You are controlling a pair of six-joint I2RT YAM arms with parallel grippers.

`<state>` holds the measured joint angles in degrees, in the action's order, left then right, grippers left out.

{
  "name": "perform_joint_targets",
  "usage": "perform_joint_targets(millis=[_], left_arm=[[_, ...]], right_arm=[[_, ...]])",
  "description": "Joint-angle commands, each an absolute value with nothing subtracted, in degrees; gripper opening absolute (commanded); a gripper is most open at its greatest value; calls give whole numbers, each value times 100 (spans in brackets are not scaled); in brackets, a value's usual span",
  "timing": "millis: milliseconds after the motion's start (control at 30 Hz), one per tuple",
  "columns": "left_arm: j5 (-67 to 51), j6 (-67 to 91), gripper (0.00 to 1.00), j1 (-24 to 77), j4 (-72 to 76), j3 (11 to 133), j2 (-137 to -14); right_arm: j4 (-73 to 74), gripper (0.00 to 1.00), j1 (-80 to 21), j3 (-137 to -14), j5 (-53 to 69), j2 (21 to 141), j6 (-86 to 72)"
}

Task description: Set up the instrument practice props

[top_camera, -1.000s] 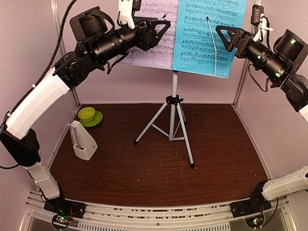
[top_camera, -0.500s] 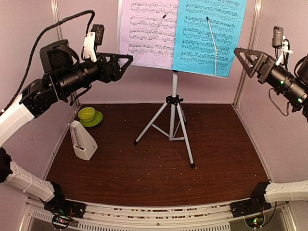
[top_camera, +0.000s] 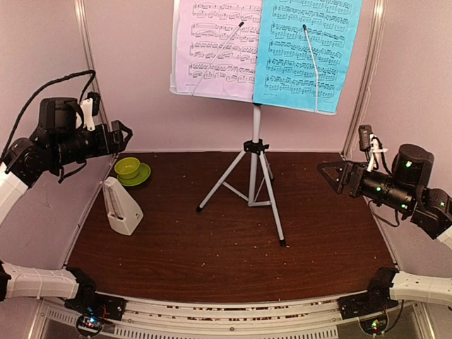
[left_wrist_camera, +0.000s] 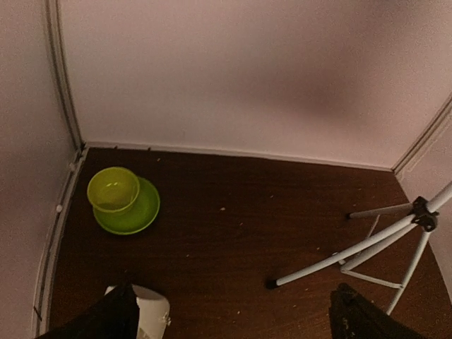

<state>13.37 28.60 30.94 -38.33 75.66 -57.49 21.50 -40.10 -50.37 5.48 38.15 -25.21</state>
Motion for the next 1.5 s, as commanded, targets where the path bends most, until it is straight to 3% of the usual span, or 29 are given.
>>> perform_joint_targets(millis=[0, 300, 1033, 1467], left_arm=[[1120, 3069, 98, 2476, -5324, 7612, -5997], [934, 2571, 98, 1390, -5660, 7015, -6259], [503, 951, 96, 1351, -4341, 6201, -7416], [-95, 1566, 71, 1437, -3926, 5598, -7138]], right_arm=[[2139, 94, -4008, -4679, 447, 3779, -2726], [1990, 95, -4016, -4256, 533, 3963, -2731], [1760, 97, -4017, -4489, 640, 4400, -2495], [1660, 97, -4017, -4525, 668, 4429, -2516]])
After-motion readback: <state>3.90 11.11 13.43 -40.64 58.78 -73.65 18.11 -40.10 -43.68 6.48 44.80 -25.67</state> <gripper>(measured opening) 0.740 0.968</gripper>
